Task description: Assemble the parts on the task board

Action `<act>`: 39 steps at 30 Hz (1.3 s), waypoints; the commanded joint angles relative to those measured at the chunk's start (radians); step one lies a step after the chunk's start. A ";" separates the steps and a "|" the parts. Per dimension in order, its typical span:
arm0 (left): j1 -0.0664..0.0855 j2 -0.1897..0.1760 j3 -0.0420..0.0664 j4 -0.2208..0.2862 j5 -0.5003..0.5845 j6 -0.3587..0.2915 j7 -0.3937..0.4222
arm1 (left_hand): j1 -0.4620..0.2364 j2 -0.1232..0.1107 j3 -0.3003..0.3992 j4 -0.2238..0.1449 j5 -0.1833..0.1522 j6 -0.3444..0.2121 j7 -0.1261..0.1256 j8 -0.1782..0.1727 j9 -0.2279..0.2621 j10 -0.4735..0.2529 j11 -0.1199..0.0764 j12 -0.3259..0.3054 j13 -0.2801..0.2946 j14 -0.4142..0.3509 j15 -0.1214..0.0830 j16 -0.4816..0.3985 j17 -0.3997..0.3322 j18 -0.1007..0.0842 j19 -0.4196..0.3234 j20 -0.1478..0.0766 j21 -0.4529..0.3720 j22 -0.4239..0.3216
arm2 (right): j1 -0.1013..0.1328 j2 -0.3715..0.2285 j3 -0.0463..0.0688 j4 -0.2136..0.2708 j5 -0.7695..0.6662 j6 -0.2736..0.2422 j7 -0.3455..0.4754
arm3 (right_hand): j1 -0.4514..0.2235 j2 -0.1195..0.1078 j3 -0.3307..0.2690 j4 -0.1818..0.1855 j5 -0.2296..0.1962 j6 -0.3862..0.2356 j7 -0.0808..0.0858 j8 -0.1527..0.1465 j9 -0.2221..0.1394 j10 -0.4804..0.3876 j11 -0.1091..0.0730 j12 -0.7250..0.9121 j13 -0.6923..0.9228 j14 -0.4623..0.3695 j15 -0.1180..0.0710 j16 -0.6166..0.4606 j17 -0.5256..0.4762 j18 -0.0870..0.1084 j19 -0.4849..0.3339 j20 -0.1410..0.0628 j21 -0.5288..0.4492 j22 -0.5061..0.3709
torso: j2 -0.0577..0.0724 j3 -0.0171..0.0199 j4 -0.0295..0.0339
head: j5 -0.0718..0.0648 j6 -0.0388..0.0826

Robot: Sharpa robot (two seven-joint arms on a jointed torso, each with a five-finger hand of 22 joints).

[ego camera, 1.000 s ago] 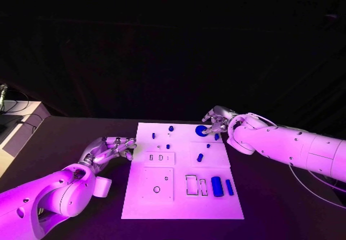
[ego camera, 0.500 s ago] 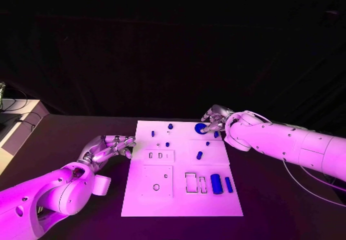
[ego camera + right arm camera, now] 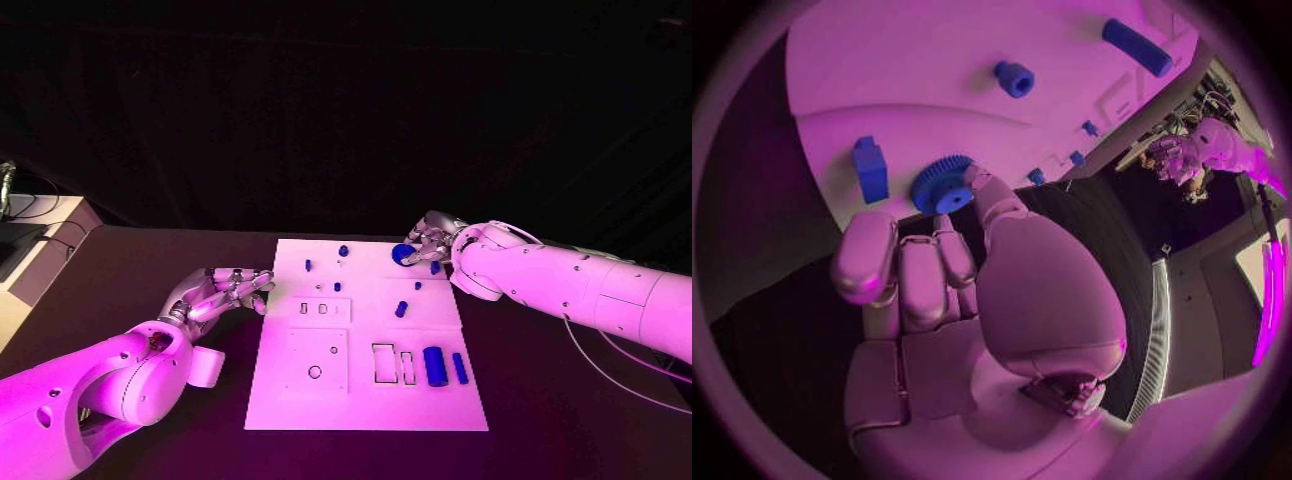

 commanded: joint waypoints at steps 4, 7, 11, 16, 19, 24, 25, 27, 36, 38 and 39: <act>0.000 0.000 0.001 0.003 -0.001 0.017 0.006 | -0.001 0.004 -0.003 -0.003 -0.002 -0.004 0.000 0.000 -0.001 -0.006 0.002 0.001 0.000 0.002 0.006 -0.005 -0.001 0.014 -0.003 0.006 -0.005 -0.001 | -0.003 0.003 0.000 -0.007 0.008 0.051 0.001 | -0.004 0.012 0.001 -0.005 0.005 0.003 0.009 0.002 0.001 0.009 -0.004 0.007 0.059 0.007 0.001 0.003 0.002 0.015 0.073 0.002 0.007 0.124 | 0.001 0.0002 -0.0023 | 0.004 -0.002; 0.000 0.000 0.001 0.004 -0.001 0.017 0.006 | -0.001 0.004 -0.003 -0.003 -0.002 -0.004 0.000 0.000 -0.001 -0.006 0.002 0.001 0.000 0.002 0.006 -0.005 -0.001 0.014 -0.003 0.006 -0.005 -0.001 | -0.004 0.006 0.000 -0.009 0.010 0.059 0.001 | -0.007 0.019 0.002 -0.010 0.010 0.012 0.006 0.001 0.001 0.010 -0.006 0.007 0.060 0.007 -0.001 0.002 0.003 0.015 0.073 0.000 0.007 0.125 | 0.001 0.0001 -0.0015 | 0.005 -0.004; 0.000 0.000 0.001 0.004 -0.001 0.018 0.006 | -0.001 0.004 -0.003 -0.003 -0.002 -0.004 0.000 0.000 -0.001 -0.006 0.002 0.001 0.000 0.002 0.006 -0.005 -0.001 0.014 -0.003 0.006 -0.005 -0.001 | -0.004 0.007 -0.001 -0.011 0.011 0.069 0.000 | -0.014 0.038 0.005 -0.025 0.024 0.025 0.004 -0.002 0.001 0.013 -0.008 0.008 0.062 0.007 -0.002 0.001 0.004 0.013 0.073 -0.001 0.009 0.125 | 0.001 -0.0001 -0.0010 | 0.004 -0.006; 0.000 -0.002 0.001 0.004 -0.001 0.017 0.006 | -0.001 0.004 -0.003 -0.003 -0.002 -0.004 0.000 0.000 -0.001 -0.006 0.002 0.001 0.000 0.002 0.006 -0.005 -0.001 0.014 -0.003 0.006 -0.005 -0.001 | -0.005 0.007 -0.001 -0.014 0.012 0.085 -0.001 | -0.032 0.065 0.004 -0.052 0.053 0.043 0.001 -0.009 0.001 0.013 -0.012 0.003 0.063 0.008 -0.005 -0.001 0.006 0.011 0.072 -0.004 0.009 0.125 | 0.001 0.0005 -0.0016 | 0.002 -0.006; 0.000 -0.002 0.001 0.004 -0.001 0.017 0.006 | -0.001 0.004 -0.003 -0.003 -0.002 -0.004 0.000 0.000 -0.001 -0.006 0.002 0.001 0.000 0.002 0.006 -0.005 -0.001 0.014 -0.003 0.006 -0.005 -0.001 | -0.005 0.007 -0.001 -0.015 0.016 0.090 0.000 | -0.041 0.084 0.005 -0.065 0.069 0.051 -0.001 -0.014 0.000 0.014 -0.014 0.002 0.064 0.009 -0.007 -0.004 0.006 0.010 0.073 -0.006 0.009 0.125 | 0.001 0.0005 -0.0018 | 0.003 -0.008; 0.000 -0.002 0.001 0.003 -0.001 0.017 0.006 | -0.001 0.004 -0.003 -0.003 -0.002 -0.004 0.000 0.000 -0.001 -0.006 0.002 0.001 0.000 0.002 0.006 -0.005 -0.001 0.014 -0.003 0.006 -0.005 -0.001 | -0.005 0.006 -0.001 -0.010 0.019 0.081 0.004 | -0.056 0.129 0.034 -0.082 0.114 0.076 -0.008 -0.017 0.000 0.013 -0.020 0.000 0.066 0.009 -0.012 -0.006 0.007 0.007 0.072 -0.010 0.010 0.126 | 0.001 0.0003 -0.0010 | 0.005 -0.007; 0.000 -0.002 0.001 0.003 -0.001 0.018 0.006 | -0.001 0.004 -0.003 -0.003 -0.002 -0.004 0.000 0.000 -0.001 -0.006 0.002 0.001 0.000 0.002 0.006 -0.005 -0.001 0.014 -0.003 0.006 -0.005 -0.001 | -0.005 0.005 -0.001 -0.009 0.018 0.077 0.005 | -0.058 0.133 0.040 -0.085 0.112 0.079 -0.009 -0.017 0.000 0.014 -0.021 0.000 0.066 0.009 -0.013 -0.006 0.007 0.007 0.072 -0.010 0.009 0.126 | 0.001 0.0003 -0.0010 | 0.005 -0.007; 0.000 -0.003 0.001 0.003 -0.001 0.018 0.006 | -0.001 0.004 -0.003 -0.003 -0.002 -0.004 0.000 0.000 -0.001 -0.006 0.002 0.001 0.000 0.002 0.006 -0.005 -0.001 0.014 -0.003 0.006 -0.005 -0.001 | -0.005 0.003 -0.001 -0.002 0.010 0.062 0.008 | -0.051 0.149 0.064 -0.093 0.046 0.093 -0.013 -0.017 0.001 0.013 -0.024 -0.002 0.066 0.008 -0.015 -0.008 0.006 0.006 0.072 -0.012 0.010 0.127 | 0.000 0.0001 -0.0008 | 0.006 -0.007; 0.000 -0.003 0.001 0.003 -0.001 0.018 0.006 | -0.002 0.005 -0.002 -0.006 -0.002 -0.004 0.000 0.000 0.000 -0.007 0.002 0.001 0.000 0.000 0.006 -0.004 -0.002 0.014 -0.005 0.006 -0.002 -0.004 | -0.005 -0.014 0.000 0.064 -0.072 -0.054 0.027 | -0.070 0.134 0.114 -0.123 0.005 0.125 -0.023 -0.018 0.001 0.022 -0.031 -0.003 0.069 0.011 -0.020 -0.010 0.015 -0.001 0.073 -0.019 0.017 0.129 | 0.001 -0.0009 -0.0015 | 0.010 -0.006; 0.000 -0.003 0.001 0.003 -0.001 0.018 0.006 | -0.002 0.005 -0.002 -0.006 -0.002 -0.004 0.000 0.000 0.000 -0.007 0.002 0.001 0.000 0.000 0.006 -0.004 -0.002 0.014 -0.005 0.006 -0.002 -0.004 | -0.005 -0.022 0.000 0.094 -0.107 -0.077 0.032 | -0.073 0.128 0.112 -0.124 0.004 0.127 -0.024 -0.018 0.001 0.021 -0.031 -0.006 0.067 0.011 -0.021 -0.010 0.016 -0.001 0.073 -0.019 0.019 0.129 | 0.000 -0.0011 -0.0016 | 0.010 -0.006; 0.000 -0.004 0.001 0.003 -0.001 0.018 0.006 | -0.002 0.005 -0.002 -0.006 -0.002 -0.004 0.000 0.000 0.000 -0.007 0.002 0.001 0.000 0.000 0.006 -0.004 -0.002 0.014 -0.005 0.006 -0.002 -0.004 | -0.005 -0.027 0.002 0.111 -0.128 -0.088 0.034 | -0.078 0.120 0.108 -0.123 0.005 0.128 -0.024 -0.019 0.001 0.018 -0.031 -0.012 0.065 0.011 -0.021 -0.011 0.015 -0.001 0.072 -0.019 0.019 0.129 | 0.000 -0.0006 -0.0013 | 0.011 -0.006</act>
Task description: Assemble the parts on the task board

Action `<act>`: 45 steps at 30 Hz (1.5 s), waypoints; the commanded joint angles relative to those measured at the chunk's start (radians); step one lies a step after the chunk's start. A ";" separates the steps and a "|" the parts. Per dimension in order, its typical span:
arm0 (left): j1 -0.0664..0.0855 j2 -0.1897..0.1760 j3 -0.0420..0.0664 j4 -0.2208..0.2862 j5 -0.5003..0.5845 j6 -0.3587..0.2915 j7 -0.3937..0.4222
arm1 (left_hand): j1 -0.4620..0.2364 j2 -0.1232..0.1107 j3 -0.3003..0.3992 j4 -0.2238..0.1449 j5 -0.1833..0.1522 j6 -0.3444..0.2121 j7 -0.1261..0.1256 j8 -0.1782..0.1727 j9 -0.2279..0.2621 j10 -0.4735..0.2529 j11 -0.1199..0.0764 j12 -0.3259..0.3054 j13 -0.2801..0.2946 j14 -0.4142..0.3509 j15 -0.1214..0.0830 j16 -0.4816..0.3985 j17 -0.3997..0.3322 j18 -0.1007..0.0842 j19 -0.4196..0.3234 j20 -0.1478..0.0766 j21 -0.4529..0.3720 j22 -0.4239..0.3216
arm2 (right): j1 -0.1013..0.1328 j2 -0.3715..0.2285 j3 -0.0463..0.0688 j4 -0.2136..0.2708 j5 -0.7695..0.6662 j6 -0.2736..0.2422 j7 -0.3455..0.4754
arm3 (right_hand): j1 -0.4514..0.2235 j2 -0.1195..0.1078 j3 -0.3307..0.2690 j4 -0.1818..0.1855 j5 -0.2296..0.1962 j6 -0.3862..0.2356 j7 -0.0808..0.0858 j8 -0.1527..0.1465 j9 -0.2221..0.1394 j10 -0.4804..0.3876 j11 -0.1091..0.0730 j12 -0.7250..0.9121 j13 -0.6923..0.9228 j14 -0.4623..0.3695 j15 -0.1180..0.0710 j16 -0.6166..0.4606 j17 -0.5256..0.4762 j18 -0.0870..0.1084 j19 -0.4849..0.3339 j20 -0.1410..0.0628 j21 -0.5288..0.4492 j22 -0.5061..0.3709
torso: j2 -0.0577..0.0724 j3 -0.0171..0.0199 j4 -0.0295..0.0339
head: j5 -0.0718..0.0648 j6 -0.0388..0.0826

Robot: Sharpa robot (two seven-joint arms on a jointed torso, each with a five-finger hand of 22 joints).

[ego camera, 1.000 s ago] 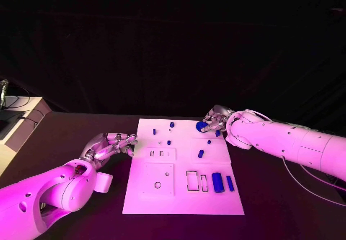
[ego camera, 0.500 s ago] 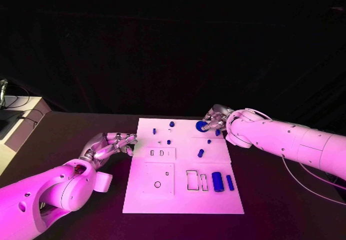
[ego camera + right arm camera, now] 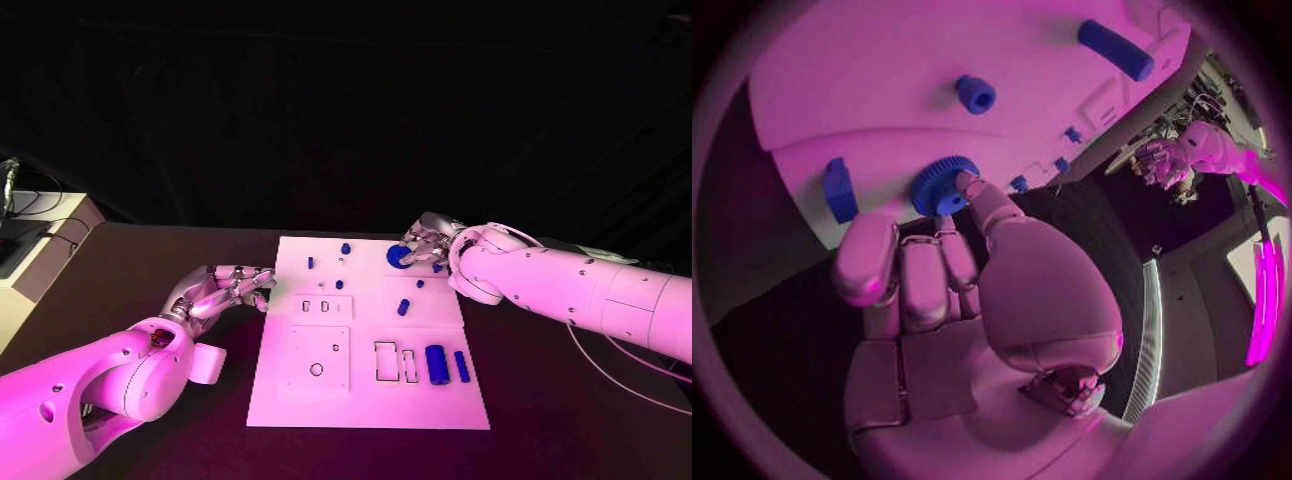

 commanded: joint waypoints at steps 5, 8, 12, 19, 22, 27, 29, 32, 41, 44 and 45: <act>0.000 -0.001 0.001 0.003 -0.001 0.019 0.006 | -0.002 0.005 -0.002 -0.006 -0.002 -0.004 0.000 0.000 0.000 -0.007 0.002 0.001 0.000 0.000 0.006 -0.004 -0.001 0.014 -0.002 0.003 -0.002 -0.001 | 0.001 -0.022 0.008 0.114 -0.191 -0.119 0.027 | -0.015 -0.031 -0.011 0.016 -0.009 0.031 0.017 0.006 0.003 -0.001 -0.006 -0.014 0.064 0.001 -0.011 -0.006 0.005 -0.006 0.078 -0.019 0.010 0.130 | -0.001 -0.0012 0.0004 | 0.002 -0.001; 0.000 -0.002 0.001 0.004 -0.001 0.021 0.006 | 0.019 0.014 0.013 -0.018 -0.001 -0.004 0.000 0.000 0.000 -0.008 0.000 0.000 0.000 -0.001 0.004 -0.004 -0.001 0.015 -0.002 0.002 0.000 -0.001 | 0.001 -0.018 0.009 0.143 -0.225 -0.136 0.027 | -0.013 -0.038 -0.012 0.020 -0.008 0.032 0.017 0.007 0.003 0.000 -0.007 -0.013 0.065 0.001 -0.012 -0.006 0.007 -0.006 0.078 -0.019 0.012 0.130 | -0.001 -0.0012 -0.0010 | 0.008 -0.001; 0.000 -0.002 0.001 0.006 -0.001 0.023 0.006 | 0.017 0.009 0.040 -0.024 -0.001 -0.003 0.000 0.000 -0.001 -0.009 0.001 0.000 0.000 -0.003 0.004 -0.002 0.000 0.015 -0.006 0.001 0.007 0.004 | 0.000 0.009 0.010 0.175 -0.279 -0.156 0.017 | -0.009 -0.048 -0.011 0.028 -0.007 0.034 0.017 0.006 0.003 0.002 -0.007 -0.015 0.065 0.002 -0.012 -0.007 0.009 -0.006 0.078 -0.020 0.012 0.130 | 0.000 -0.0012 0.0003 | 0.007 -0.001; 0.000 0.000 0.001 0.008 -0.001 0.024 0.007 | -0.006 -0.006 0.067 -0.026 -0.002 -0.003 0.000 0.000 0.000 -0.007 0.001 0.001 0.000 -0.004 0.005 0.000 0.002 0.014 -0.013 0.002 0.015 0.008 | -0.014 0.079 0.008 0.162 -0.348 -0.165 -0.011 | -0.003 -0.059 -0.005 0.046 -0.006 0.036 0.016 0.006 0.003 0.003 -0.007 -0.019 0.067 0.002 -0.013 -0.010 0.012 -0.007 0.078 -0.021 0.011 0.130 | -0.001 -0.0043 0.0036 | 0.010 0.001; 0.000 0.001 0.001 0.009 -0.001 0.024 0.007 | -0.007 -0.007 0.067 -0.026 -0.002 -0.004 0.000 0.000 -0.001 -0.009 0.002 0.000 0.000 -0.004 0.005 0.001 0.002 0.014 -0.013 0.002 0.015 0.008 | -0.025 0.108 0.007 0.139 -0.370 -0.168 -0.028 | 0.000 -0.060 -0.005 0.046 -0.007 0.033 0.017 0.006 0.003 0.001 -0.007 -0.022 0.066 0.002 -0.013 -0.012 0.011 -0.007 0.078 -0.020 0.010 0.130 | 0.002 -0.0026 0.0044 | 0.010 0.005; 0.000 0.002 0.001 0.010 -0.001 0.023 0.007 | -0.008 -0.007 0.067 -0.027 -0.002 -0.004 0.000 0.000 0.000 -0.009 0.002 0.000 0.000 -0.004 0.005 0.001 0.002 0.015 -0.013 0.002 0.015 0.007 | -0.037 0.143 0.006 0.100 -0.386 -0.160 -0.032 | 0.000 -0.062 -0.005 0.046 -0.003 0.033 0.017 0.006 0.003 -0.001 -0.007 -0.026 0.064 0.002 -0.013 -0.013 0.010 -0.006 0.077 -0.020 0.007 0.129 | 0.003 -0.0035 0.0063 | 0.014 0.008; 0.000 0.002 0.001 0.011 -0.001 0.023 0.007 | -0.008 -0.007 0.067 -0.027 -0.002 -0.005 0.000 0.000 0.000 -0.009 0.002 0.001 0.000 -0.004 0.005 0.001 0.002 0.015 -0.013 0.002 0.015 0.007 | -0.041 0.155 0.006 0.084 -0.391 -0.159 -0.032 | 0.002 -0.064 -0.005 0.045 -0.002 0.032 0.017 0.006 0.003 -0.002 -0.007 -0.029 0.062 0.001 -0.013 -0.014 0.009 -0.007 0.077 -0.020 0.007 0.129 | 0.004 -0.0037 0.0059 | 0.016 0.007; 0.000 0.002 0.001 0.012 -0.001 0.023 0.008 | -0.009 -0.007 0.067 -0.028 -0.002 -0.005 0.001 0.000 0.000 -0.011 0.002 0.000 0.000 -0.004 0.005 0.001 0.002 0.015 -0.012 0.002 0.016 0.007 | -0.045 0.167 0.006 0.067 -0.399 -0.157 -0.035 | 0.003 -0.065 -0.005 0.045 -0.001 0.031 0.018 0.006 0.003 -0.003 -0.007 -0.029 0.062 0.002 -0.013 -0.014 0.010 -0.006 0.077 -0.020 0.006 0.129 | 0.003 -0.0039 0.0065 | 0.017 0.006; 0.000 0.000 0.001 0.014 -0.002 0.022 0.010 | -0.008 -0.007 0.068 -0.030 -0.002 -0.006 0.001 0.000 0.000 -0.012 0.003 0.001 0.000 -0.004 0.006 0.001 0.002 0.015 -0.012 0.002 0.016 0.007 | -0.048 0.176 0.006 0.046 -0.429 -0.172 -0.061 | 0.003 -0.064 -0.004 0.045 -0.001 0.031 0.018 0.006 0.003 -0.001 -0.007 -0.029 0.062 0.002 -0.013 -0.014 0.010 -0.007 0.078 -0.020 0.008 0.129 | 0.005 -0.0048 0.0070 | 0.018 0.001; 0.000 -0.001 0.001 0.014 -0.002 0.022 0.010 | -0.008 -0.007 0.068 -0.030 -0.002 -0.006 0.001 0.000 0.000 -0.012 0.003 0.001 0.000 -0.004 0.006 0.001 0.002 0.015 -0.012 0.002 0.016 0.007 | -0.048 0.176 0.006 0.044 -0.437 -0.180 -0.066 | 0.004 -0.064 -0.003 0.045 0.002 0.032 0.018 0.006 0.003 0.000 -0.007 -0.028 0.062 0.002 -0.013 -0.014 0.011 -0.007 0.078 -0.020 0.008 0.129 | 0.005 -0.0045 0.0066 | 0.021 -0.002; 0.000 -0.002 0.001 0.014 -0.002 0.022 0.010 | -0.008 -0.007 0.068 -0.030 -0.002 -0.006 0.001 0.000 0.000 -0.012 0.003 0.001 0.000 -0.004 0.006 0.001 0.002 0.015 -0.012 0.002 0.016 0.007 | -0.048 0.176 0.006 0.044 -0.439 -0.182 -0.066 | 0.004 -0.064 -0.003 0.045 0.002 0.032 0.018 0.006 0.003 0.000 -0.007 -0.028 0.062 0.002 -0.013 -0.014 0.011 -0.007 0.078 -0.020 0.008 0.129 | 0.004 -0.0046 0.0067 | 0.022 -0.002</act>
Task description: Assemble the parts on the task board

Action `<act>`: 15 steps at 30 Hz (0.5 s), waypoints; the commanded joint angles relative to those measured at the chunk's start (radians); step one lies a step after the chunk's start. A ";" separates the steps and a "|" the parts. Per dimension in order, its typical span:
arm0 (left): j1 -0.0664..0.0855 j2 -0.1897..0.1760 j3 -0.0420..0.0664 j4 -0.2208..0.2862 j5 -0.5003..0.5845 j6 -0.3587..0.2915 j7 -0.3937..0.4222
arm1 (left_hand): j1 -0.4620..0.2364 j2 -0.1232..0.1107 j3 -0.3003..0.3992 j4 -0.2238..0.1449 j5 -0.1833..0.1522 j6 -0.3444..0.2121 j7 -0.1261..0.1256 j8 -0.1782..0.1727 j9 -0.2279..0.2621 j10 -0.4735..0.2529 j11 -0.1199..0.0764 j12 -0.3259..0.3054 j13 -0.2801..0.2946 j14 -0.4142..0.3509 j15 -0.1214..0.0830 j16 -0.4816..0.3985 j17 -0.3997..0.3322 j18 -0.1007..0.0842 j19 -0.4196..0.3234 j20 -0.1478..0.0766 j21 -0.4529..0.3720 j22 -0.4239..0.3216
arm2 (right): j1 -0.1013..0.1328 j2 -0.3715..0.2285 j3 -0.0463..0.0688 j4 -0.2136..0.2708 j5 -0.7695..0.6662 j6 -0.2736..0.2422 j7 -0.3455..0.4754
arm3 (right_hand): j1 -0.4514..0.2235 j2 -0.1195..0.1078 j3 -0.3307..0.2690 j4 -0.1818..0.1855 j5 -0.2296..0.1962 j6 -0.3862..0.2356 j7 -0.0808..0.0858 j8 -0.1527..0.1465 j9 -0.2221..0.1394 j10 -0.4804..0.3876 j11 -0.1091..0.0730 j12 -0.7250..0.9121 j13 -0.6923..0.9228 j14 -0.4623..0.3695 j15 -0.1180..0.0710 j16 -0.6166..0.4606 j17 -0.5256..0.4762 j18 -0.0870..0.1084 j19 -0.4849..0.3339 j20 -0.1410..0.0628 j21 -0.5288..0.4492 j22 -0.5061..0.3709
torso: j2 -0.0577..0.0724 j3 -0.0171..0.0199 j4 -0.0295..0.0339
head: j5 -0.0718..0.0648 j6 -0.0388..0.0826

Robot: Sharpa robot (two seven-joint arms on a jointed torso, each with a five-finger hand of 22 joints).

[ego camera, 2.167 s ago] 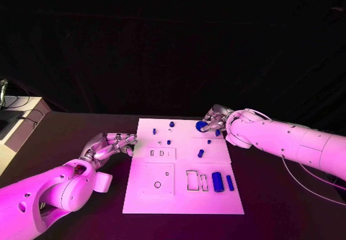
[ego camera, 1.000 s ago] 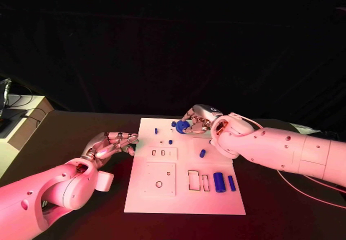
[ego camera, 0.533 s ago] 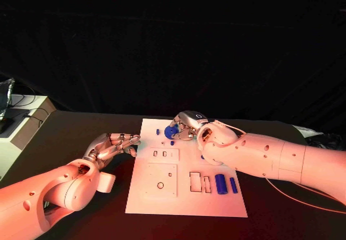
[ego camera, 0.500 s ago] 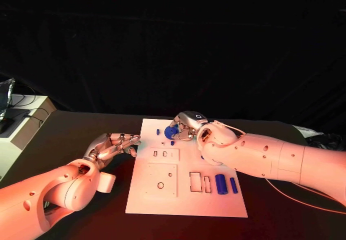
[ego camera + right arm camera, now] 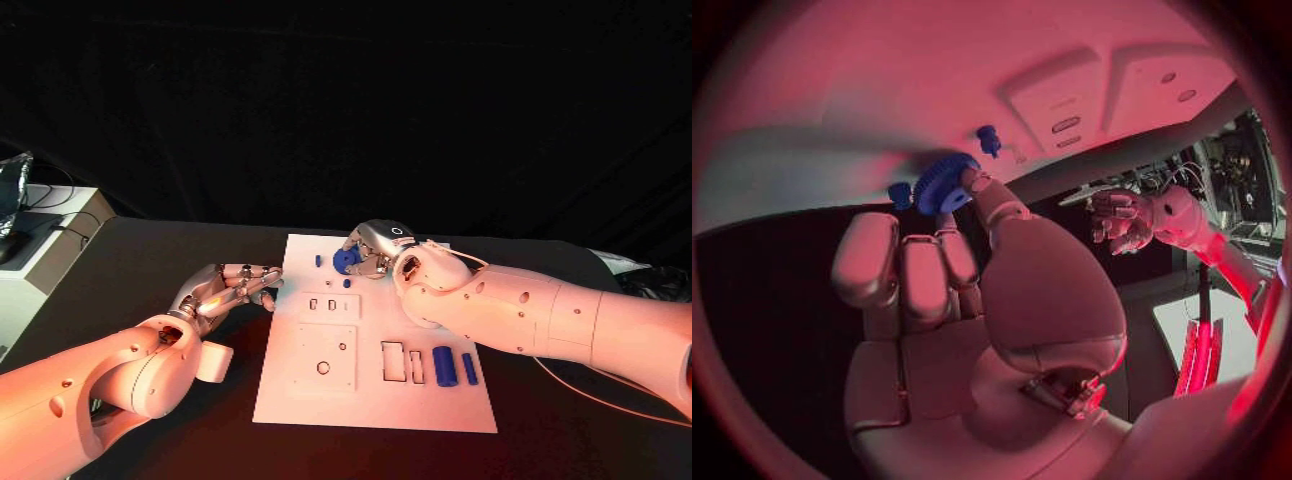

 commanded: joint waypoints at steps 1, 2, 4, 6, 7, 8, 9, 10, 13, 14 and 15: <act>0.000 0.000 0.001 0.003 -0.002 0.016 0.009 | -0.006 -0.004 0.003 -0.003 -0.002 -0.006 0.001 0.000 0.000 -0.008 -0.001 0.001 0.000 -0.004 0.006 0.001 0.001 0.015 -0.004 0.001 0.005 0.000 | -0.002 0.000 0.000 -0.002 -0.042 -0.020 -0.023 | -0.001 -0.010 0.002 0.003 0.003 0.012 0.012 0.001 0.002 0.002 -0.002 -0.003 0.062 0.001 -0.007 -0.005 0.001 -0.002 0.077 -0.020 0.002 0.130 | 0.000 0.0003 -0.0007 | 0.003 -0.003; 0.000 0.000 0.001 0.003 -0.002 0.017 0.009 | -0.006 -0.004 0.003 -0.003 -0.002 -0.006 0.001 0.000 0.000 -0.008 -0.001 0.001 0.000 -0.004 0.006 0.001 0.001 0.015 -0.004 0.001 0.005 0.000 | -0.002 -0.001 0.000 -0.002 -0.046 -0.026 -0.024 | -0.001 -0.010 0.002 0.003 0.003 0.012 0.012 0.001 0.002 0.002 -0.002 -0.003 0.062 0.001 -0.007 -0.005 0.001 -0.002 0.077 -0.020 0.002 0.130 | 0.000 0.0003 -0.0003 | 0.003 -0.003; 0.000 0.000 0.001 0.003 -0.002 0.017 0.009 | -0.006 -0.004 0.003 -0.003 -0.002 -0.006 0.001 0.000 0.000 -0.008 -0.001 0.001 0.000 -0.004 0.006 0.001 0.001 0.015 -0.004 0.001 0.005 0.000 | -0.002 -0.001 0.000 -0.001 -0.051 -0.032 -0.024 | 0.000 -0.010 0.003 0.003 0.003 0.014 0.011 0.002 0.002 0.003 -0.003 -0.003 0.062 0.001 -0.007 -0.005 0.002 -0.002 0.077 -0.020 0.002 0.130 | 0.000 0.0002 0.0006 | 0.003 -0.002; 0.000 0.000 0.001 0.003 -0.002 0.017 0.009 | -0.006 -0.004 0.003 -0.003 -0.002 -0.006 0.001 0.000 0.000 -0.008 -0.001 0.001 0.000 -0.004 0.006 0.001 0.001 0.015 -0.004 0.001 0.005 0.000 | -0.002 0.000 0.000 -0.001 -0.054 -0.037 -0.025 | 0.000 -0.011 0.004 0.002 0.006 0.015 0.011 0.002 0.002 0.003 -0.003 -0.003 0.062 0.001 -0.008 -0.006 0.002 -0.002 0.077 -0.020 0.002 0.130 | -0.001 0.0002 0.0010 | 0.002 -0.002; 0.000 0.000 0.001 0.003 -0.002 0.017 0.009 | -0.006 -0.004 0.003 -0.003 -0.002 -0.006 0.001 0.000 0.000 -0.008 -0.001 0.001 0.000 -0.004 0.006 0.001 0.001 0.015 -0.004 0.001 0.005 0.000 | -0.002 0.000 0.000 -0.001 -0.055 -0.039 -0.025 | 0.000 -0.011 0.004 0.002 0.006 0.015 0.011 0.002 0.002 0.003 -0.003 -0.003 0.062 0.001 -0.008 -0.006 0.002 -0.002 0.077 -0.020 0.002 0.130 | -0.001 0.0000 0.0002 | 0.003 -0.002; 0.000 0.000 0.001 0.003 -0.002 0.017 0.009 | -0.006 -0.004 0.003 -0.003 -0.002 -0.006 0.001 0.000 0.000 -0.008 -0.001 0.001 0.000 -0.004 0.006 0.001 0.001 0.015 -0.004 0.001 0.005 0.000 | -0.002 0.000 0.000 -0.001 -0.056 -0.040 -0.025 | 0.000 -0.011 0.004 0.002 0.006 0.015 0.011 0.002 0.002 0.003 -0.003 -0.003 0.062 0.001 -0.008 -0.006 0.002 -0.002 0.077 -0.020 0.002 0.130 | -0.001 -0.0001 0.0003 | 0.003 -0.002; 0.000 0.000 0.001 0.003 -0.002 0.017 0.009 | -0.006 -0.004 0.003 -0.003 -0.002 -0.006 0.001 0.000 0.000 -0.008 -0.001 0.001 0.000 -0.004 0.006 0.001 0.001 0.015 -0.004 0.001 0.005 0.000 | -0.002 0.000 0.000 -0.001 -0.057 -0.040 -0.025 | 0.000 -0.011 0.004 0.002 0.006 0.015 0.011 0.002 0.002 0.003 -0.003 -0.003 0.062 0.001 -0.008 -0.006 0.002 -0.002 0.077 -0.020 0.002 0.130 | -0.001 -0.0002 0.0003 | 0.003 -0.002; 0.000 0.000 0.001 0.003 -0.002 0.018 0.009 | -0.006 -0.004 0.003 -0.003 -0.002 -0.006 0.001 0.000 0.000 -0.008 -0.001 0.001 0.000 -0.004 0.006 0.001 0.001 0.015 -0.004 0.001 0.005 0.000 | -0.002 0.000 0.000 -0.002 -0.057 -0.039 -0.025 | -0.001 -0.012 0.004 0.003 0.007 0.015 0.011 0.001 0.002 0.004 -0.003 -0.003 0.062 0.001 -0.008 -0.006 0.002 -0.002 0.078 -0.020 0.004 0.131 | 0.000 -0.0002 -0.0001 | 0.003 -0.003; 0.000 0.000 0.001 0.002 -0.002 0.018 0.009 | -0.009 -0.004 0.003 -0.005 -0.002 -0.007 0.001 0.000 0.000 -0.008 -0.001 0.001 0.000 -0.004 0.006 0.002 0.001 0.016 -0.004 0.002 0.005 -0.001 | -0.002 0.002 0.000 -0.007 -0.053 -0.026 -0.026 | -0.002 -0.014 0.004 0.003 0.006 0.015 0.011 0.001 0.002 0.004 -0.003 -0.003 0.062 0.001 -0.008 -0.006 0.003 -0.003 0.078 -0.021 0.005 0.131 | 0.000 -0.0001 -0.0008 | 0.003 -0.002; 0.000 0.000 0.001 0.002 -0.002 0.018 0.009 | -0.009 -0.004 0.003 -0.005 -0.002 -0.007 0.001 0.000 0.000 -0.008 -0.001 0.001 0.000 -0.004 0.006 0.002 0.001 0.016 -0.004 0.002 0.005 -0.001 | -0.002 0.003 0.000 -0.008 -0.052 -0.024 -0.026 | -0.002 -0.015 0.004 0.003 0.005 0.014 0.011 0.001 0.002 0.004 -0.003 -0.004 0.062 0.001 -0.008 -0.006 0.003 -0.003 0.078 -0.021 0.005 0.131 | 0.000 -0.0001 -0.0010 | 0.003 -0.002; 0.000 0.000 0.001 0.003 -0.002 0.018 0.009 | -0.009 -0.004 0.003 -0.005 -0.002 -0.007 0.001 0.000 0.000 -0.008 -0.001 0.001 0.000 -0.004 0.006 0.002 0.001 0.016 -0.004 0.002 0.005 -0.001 | -0.002 0.004 0.000 -0.010 -0.050 -0.019 -0.027 | -0.003 -0.016 0.003 0.004 0.004 0.013 0.011 0.001 0.001 0.003 -0.002 -0.005 0.062 0.001 -0.008 -0.006 0.003 -0.003 0.078 -0.021 0.004 0.131 | 0.000 -0.0002 -0.0011 | 0.003 -0.002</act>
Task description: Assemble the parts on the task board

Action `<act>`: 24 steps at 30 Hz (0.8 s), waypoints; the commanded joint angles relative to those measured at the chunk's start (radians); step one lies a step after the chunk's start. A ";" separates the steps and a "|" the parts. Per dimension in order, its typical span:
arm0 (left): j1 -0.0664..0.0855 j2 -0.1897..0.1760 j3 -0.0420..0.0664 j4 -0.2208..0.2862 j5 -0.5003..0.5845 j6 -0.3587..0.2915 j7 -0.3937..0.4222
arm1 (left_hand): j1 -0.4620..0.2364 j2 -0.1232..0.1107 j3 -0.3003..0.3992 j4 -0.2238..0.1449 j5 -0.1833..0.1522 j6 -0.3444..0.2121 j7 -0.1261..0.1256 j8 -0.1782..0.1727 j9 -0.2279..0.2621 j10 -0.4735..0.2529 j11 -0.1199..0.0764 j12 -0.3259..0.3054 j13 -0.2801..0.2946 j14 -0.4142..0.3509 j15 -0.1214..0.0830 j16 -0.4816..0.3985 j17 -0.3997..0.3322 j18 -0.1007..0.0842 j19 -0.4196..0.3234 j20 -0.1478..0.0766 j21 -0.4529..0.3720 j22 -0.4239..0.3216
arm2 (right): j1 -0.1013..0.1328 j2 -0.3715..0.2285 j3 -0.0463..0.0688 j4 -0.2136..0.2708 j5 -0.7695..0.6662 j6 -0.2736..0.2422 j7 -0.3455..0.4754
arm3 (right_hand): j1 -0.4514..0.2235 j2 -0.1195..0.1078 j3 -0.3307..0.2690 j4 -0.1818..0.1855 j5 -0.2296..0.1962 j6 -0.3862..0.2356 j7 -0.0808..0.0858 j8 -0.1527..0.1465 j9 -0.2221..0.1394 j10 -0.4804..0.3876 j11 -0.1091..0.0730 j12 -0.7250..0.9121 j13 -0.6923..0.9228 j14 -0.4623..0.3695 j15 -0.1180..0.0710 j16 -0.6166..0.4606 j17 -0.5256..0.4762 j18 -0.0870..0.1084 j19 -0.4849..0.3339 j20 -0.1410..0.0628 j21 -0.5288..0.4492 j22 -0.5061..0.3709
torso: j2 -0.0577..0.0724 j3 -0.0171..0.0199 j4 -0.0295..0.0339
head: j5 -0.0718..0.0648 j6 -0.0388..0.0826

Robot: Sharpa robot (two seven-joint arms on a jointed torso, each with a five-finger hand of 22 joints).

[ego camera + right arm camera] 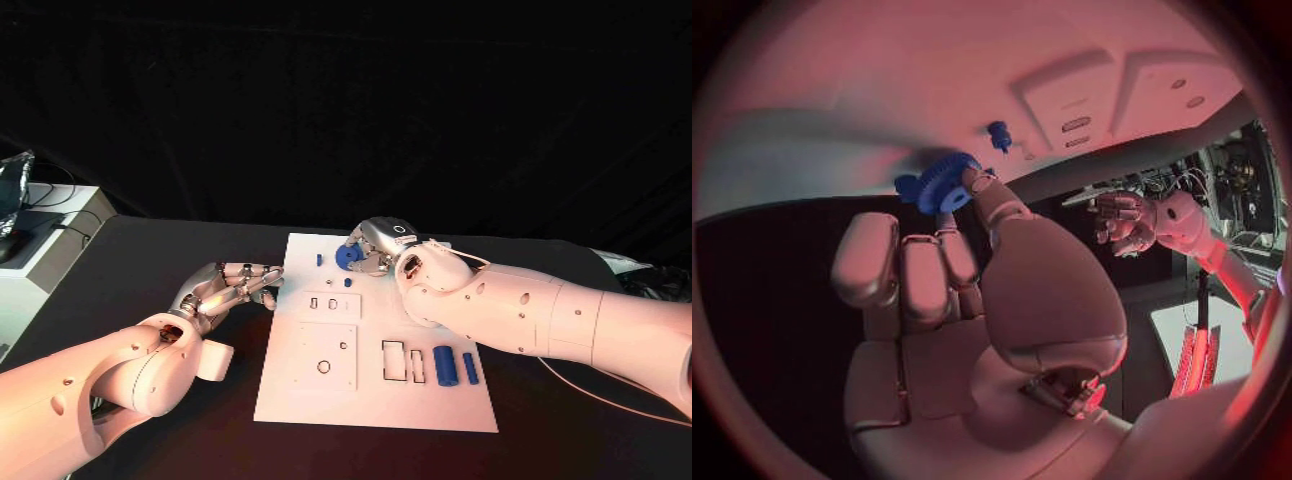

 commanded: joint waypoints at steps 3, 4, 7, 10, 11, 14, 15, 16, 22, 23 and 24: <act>0.000 0.001 0.001 0.003 -0.002 0.017 0.008 | -0.009 -0.004 0.003 -0.005 -0.002 -0.006 0.001 0.000 0.000 -0.008 -0.001 0.001 0.000 -0.004 0.006 0.002 0.001 0.016 -0.004 0.002 0.005 -0.001 | 0.000 0.006 0.000 -0.013 -0.011 0.023 -0.009 | 0.000 -0.014 0.002 0.008 -0.002 0.006 0.013 0.004 0.000 -0.003 -0.001 -0.012 0.058 0.001 -0.007 -0.007 0.002 0.006 0.076 -0.011 0.003 0.131 | 0.000 -0.0007 -0.0011 | -0.001 0.001; 0.000 0.001 0.001 0.003 -0.002 0.017 0.008 | -0.009 -0.004 0.003 -0.005 -0.002 -0.006 0.001 0.000 0.000 -0.008 -0.001 0.001 0.000 -0.004 0.006 0.002 0.001 0.016 -0.004 0.002 0.005 -0.001 | 0.000 0.007 0.000 -0.016 -0.009 0.029 -0.010 | -0.001 -0.016 0.001 0.010 -0.005 0.002 0.015 0.003 -0.001 -0.004 -0.001 -0.015 0.056 0.001 -0.006 -0.008 0.002 0.006 0.076 -0.011 0.002 0.130 | 0.000 -0.0008 -0.0008 | -0.001 0.000; 0.000 0.001 0.001 0.003 -0.003 0.018 0.006 | -0.008 -0.005 0.003 -0.006 -0.002 -0.007 0.002 0.000 0.000 -0.008 -0.001 0.001 0.000 -0.004 0.006 0.002 0.001 0.016 -0.004 0.002 0.006 -0.002 | 0.000 0.014 0.000 -0.030 -0.004 0.048 -0.013 | -0.001 -0.022 -0.006 0.024 -0.014 -0.023 0.023 0.002 -0.001 -0.016 0.005 -0.033 0.045 0.000 -0.003 -0.011 0.002 0.007 0.075 -0.008 -0.003 0.130 | 0.000 -0.0009 -0.0001 | -0.002 0.000; 0.000 0.000 0.001 0.003 -0.005 0.019 0.006 | -0.007 -0.005 0.003 -0.007 -0.002 -0.007 0.002 0.000 0.000 -0.008 -0.001 0.001 0.000 -0.004 0.006 0.002 0.001 0.016 -0.004 0.002 0.006 -0.002 | 0.000 0.021 0.000 -0.042 0.005 0.065 -0.013 | 0.000 -0.026 -0.012 0.038 -0.019 -0.055 0.031 0.002 -0.002 -0.031 0.010 -0.057 0.028 0.000 0.002 -0.012 0.003 0.008 0.074 -0.004 -0.008 0.129 | 0.000 -0.0010 0.0011 | -0.002 -0.001; 0.000 0.000 0.001 0.003 -0.005 0.019 0.005 | -0.007 -0.005 0.003 -0.007 -0.002 -0.007 0.002 0.000 0.000 -0.008 -0.001 0.001 0.000 -0.004 0.006 0.002 0.001 0.016 -0.004 0.002 0.006 -0.002 | 0.000 0.023 0.000 -0.046 0.009 0.072 -0.012 | -0.001 -0.030 -0.019 0.047 -0.020 -0.067 0.035 0.002 -0.001 -0.038 0.013 -0.065 0.021 -0.001 0.004 -0.013 0.003 0.009 0.074 -0.002 -0.009 0.129 | 0.001 -0.0005 0.0013 | -0.001 -0.002; 0.000 0.000 0.001 0.003 -0.005 0.019 0.004 | -0.009 -0.006 0.002 -0.007 -0.002 -0.006 0.001 0.000 0.000 -0.008 -0.001 0.001 0.000 -0.004 0.006 0.002 0.001 0.016 -0.004 0.002 0.006 -0.002 | 0.000 0.025 0.000 -0.050 0.020 0.088 -0.008 | 0.001 -0.036 -0.037 0.075 -0.017 -0.070 0.035 0.002 -0.001 -0.044 0.013 -0.071 0.008 -0.001 0.006 -0.015 0.004 0.011 0.075 0.002 -0.010 0.130 | 0.000 -0.0008 0.0013 | -0.002 -0.004; 0.000 0.000 0.001 0.002 -0.006 0.019 0.004 | -0.009 -0.006 0.002 -0.007 -0.002 -0.006 0.001 0.000 0.000 -0.008 -0.001 0.001 0.000 -0.004 0.006 0.002 0.001 0.016 -0.004 0.002 0.006 -0.002 | 0.000 0.025 0.000 -0.051 0.023 0.090 -0.006 | 0.002 -0.037 -0.042 0.084 -0.015 -0.070 0.034 0.002 -0.001 -0.045 0.013 -0.070 0.006 0.000 0.005 -0.015 0.005 0.012 0.075 0.001 -0.012 0.130 | 0.000 -0.0008 0.0013 | -0.002 -0.004; 0.000 0.000 0.001 0.002 -0.006 0.019 0.004 | -0.009 -0.006 0.002 -0.007 -0.002 -0.006 0.001 0.000 0.000 -0.008 -0.001 0.001 0.000 -0.004 0.006 0.002 0.001 0.016 -0.004 0.002 0.006 -0.002 | 0.000 0.024 0.000 -0.051 0.027 0.093 -0.004 | 0.000 -0.038 -0.043 0.086 -0.015 -0.070 0.034 0.002 -0.001 -0.046 0.013 -0.071 0.005 0.000 0.005 -0.016 0.005 0.012 0.074 0.001 -0.012 0.129 | 0.000 -0.0006 0.0008 | -0.002 -0.005; 0.000 0.002 0.001 -0.001 -0.006 0.019 0.004 | -0.009 -0.006 0.002 -0.007 -0.002 -0.006 0.001 0.000 0.000 -0.008 -0.001 0.001 0.000 -0.004 0.006 0.002 0.001 0.016 -0.004 0.002 0.006 -0.002 | 0.000 0.024 0.000 -0.054 0.053 0.087 0.007 | -0.028 -0.048 -0.067 0.140 -0.019 -0.076 0.034 0.002 -0.001 -0.051 0.014 -0.069 -0.003 0.000 0.007 -0.017 0.007 0.012 0.075 0.002 -0.013 0.130 | 0.001 0.0004 -0.0022 | -0.003 -0.005; 0.000 0.002 0.001 -0.001 -0.006 0.019 0.003 | -0.009 -0.006 0.002 -0.007 -0.002 -0.006 0.001 0.000 0.000 -0.008 -0.001 0.001 0.000 -0.004 0.006 0.002 0.001 0.016 -0.004 0.002 0.006 -0.002 | 0.000 0.024 0.000 -0.055 0.061 0.088 0.009 | -0.046 -0.047 -0.072 0.155 -0.019 -0.082 0.035 0.002 -0.001 -0.053 0.015 -0.070 -0.004 0.000 0.007 -0.017 0.007 0.013 0.075 0.003 -0.013 0.130 | 0.001 0.0006 -0.0026 | -0.003 -0.004; 0.000 0.003 0.001 -0.002 -0.006 0.019 0.003 | -0.011 -0.006 0.001 -0.007 -0.002 -0.008 0.002 0.000 -0.001 -0.009 0.000 0.000 0.000 -0.004 0.006 0.002 0.000 0.016 -0.004 0.002 0.006 -0.003 | 0.000 0.024 0.000 -0.057 0.071 0.091 0.011 | -0.072 -0.047 -0.077 0.176 -0.012 -0.090 0.036 0.002 -0.001 -0.055 0.017 -0.071 -0.005 0.001 0.009 -0.016 0.009 0.013 0.075 0.003 -0.013 0.130 | 0.001 0.0002 -0.0019 | -0.003 -0.005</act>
